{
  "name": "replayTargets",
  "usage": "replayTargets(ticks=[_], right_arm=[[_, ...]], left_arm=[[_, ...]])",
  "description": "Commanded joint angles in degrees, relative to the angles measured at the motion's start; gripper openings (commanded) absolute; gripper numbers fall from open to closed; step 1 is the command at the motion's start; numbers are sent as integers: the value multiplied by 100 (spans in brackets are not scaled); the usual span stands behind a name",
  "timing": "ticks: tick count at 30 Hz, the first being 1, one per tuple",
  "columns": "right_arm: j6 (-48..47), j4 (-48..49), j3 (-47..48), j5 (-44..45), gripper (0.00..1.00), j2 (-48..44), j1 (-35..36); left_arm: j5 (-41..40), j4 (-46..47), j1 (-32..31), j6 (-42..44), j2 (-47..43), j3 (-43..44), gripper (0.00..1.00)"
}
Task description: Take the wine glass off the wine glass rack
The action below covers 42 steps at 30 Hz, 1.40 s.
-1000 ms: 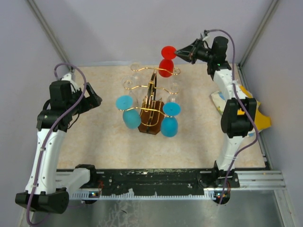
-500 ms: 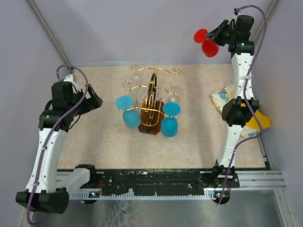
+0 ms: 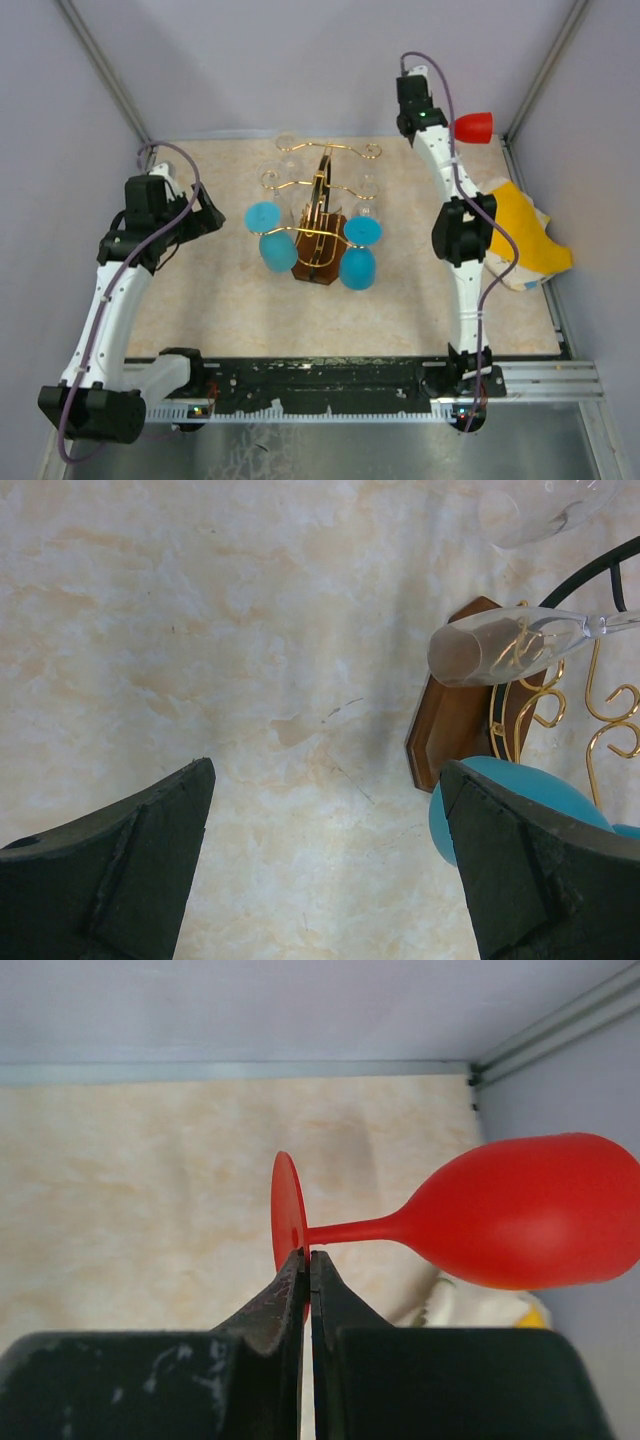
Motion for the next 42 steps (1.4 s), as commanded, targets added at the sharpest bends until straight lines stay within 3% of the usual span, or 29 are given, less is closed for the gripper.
replayTargets(ticks=[1,4,7,11,19,29,42], right_arm=[[-1524,1442,-532,2725,0,161,100],[-2051,1968,-826,3411,0,317,105],[-3093,3233,-1342,4140,0,489,93],[-3731,4129,-1631,4429,0,747,61],[-4324,4917,-1666,4605,0,1390,-72],[-4241,4704,-1777,4472,0,1707,-269],[-3406,3443,-1584,3977,0,2070,-241]], left_arm=[[295,447,20,14,-18,-173,99],[333,587,25,-25,10,-264,100],[450,666,21,-75,58,-312,99],[465,756,23,-71,62,-321,100],[508,784,25,60,260,-137,100],[605,994,24,-46,446,-316,100],[434,1000,24,97,655,-310,100]])
